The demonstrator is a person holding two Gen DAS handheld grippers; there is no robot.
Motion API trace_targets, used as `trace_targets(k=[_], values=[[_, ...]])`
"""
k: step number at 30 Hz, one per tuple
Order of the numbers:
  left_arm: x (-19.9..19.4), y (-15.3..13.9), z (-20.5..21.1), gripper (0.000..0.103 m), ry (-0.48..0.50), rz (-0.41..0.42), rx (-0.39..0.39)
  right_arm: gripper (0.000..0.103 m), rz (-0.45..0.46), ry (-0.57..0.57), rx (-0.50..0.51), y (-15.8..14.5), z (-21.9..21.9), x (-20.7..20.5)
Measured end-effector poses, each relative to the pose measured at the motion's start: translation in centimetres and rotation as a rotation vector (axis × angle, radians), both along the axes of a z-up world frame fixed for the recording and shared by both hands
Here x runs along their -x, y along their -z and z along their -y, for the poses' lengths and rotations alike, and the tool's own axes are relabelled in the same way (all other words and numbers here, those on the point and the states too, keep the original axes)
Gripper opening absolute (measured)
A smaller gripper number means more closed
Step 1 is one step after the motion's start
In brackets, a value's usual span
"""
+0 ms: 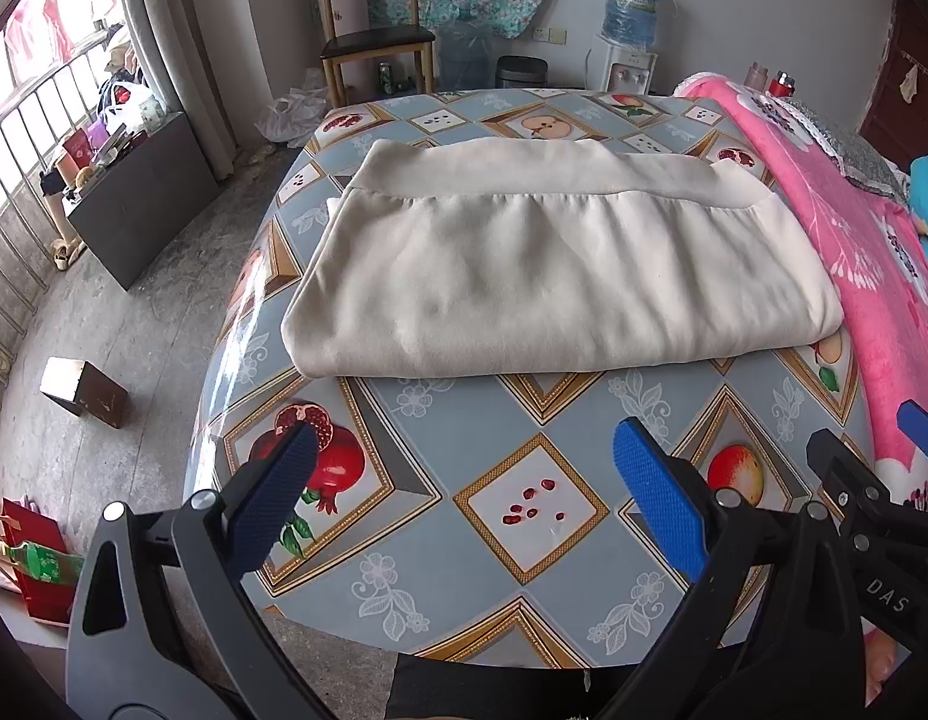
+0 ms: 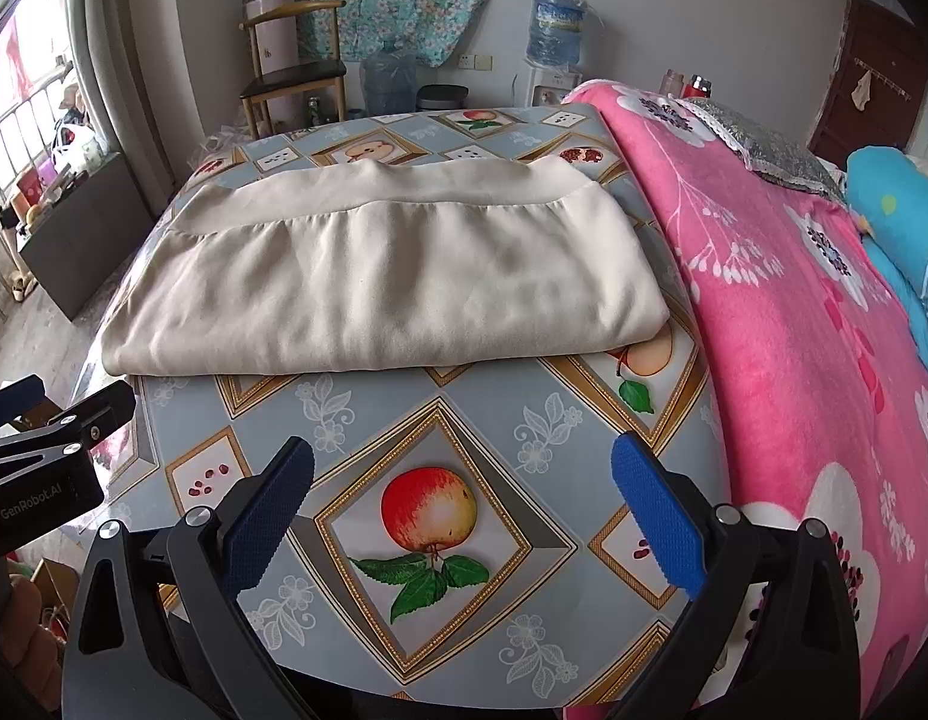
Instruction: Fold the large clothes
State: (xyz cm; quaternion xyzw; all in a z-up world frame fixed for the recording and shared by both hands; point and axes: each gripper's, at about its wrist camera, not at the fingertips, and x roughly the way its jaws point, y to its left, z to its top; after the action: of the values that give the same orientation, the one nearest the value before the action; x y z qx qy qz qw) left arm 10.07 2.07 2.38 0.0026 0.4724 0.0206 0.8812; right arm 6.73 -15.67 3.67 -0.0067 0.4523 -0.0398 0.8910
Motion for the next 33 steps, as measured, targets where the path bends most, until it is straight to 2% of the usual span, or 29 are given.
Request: trace_targets(k=[33], values=[[-0.17,-0.03,-0.06,0.095,-0.006,0.003,0.001,0.097,0.000,0.000,0.019,-0.29,0.57,-0.43]])
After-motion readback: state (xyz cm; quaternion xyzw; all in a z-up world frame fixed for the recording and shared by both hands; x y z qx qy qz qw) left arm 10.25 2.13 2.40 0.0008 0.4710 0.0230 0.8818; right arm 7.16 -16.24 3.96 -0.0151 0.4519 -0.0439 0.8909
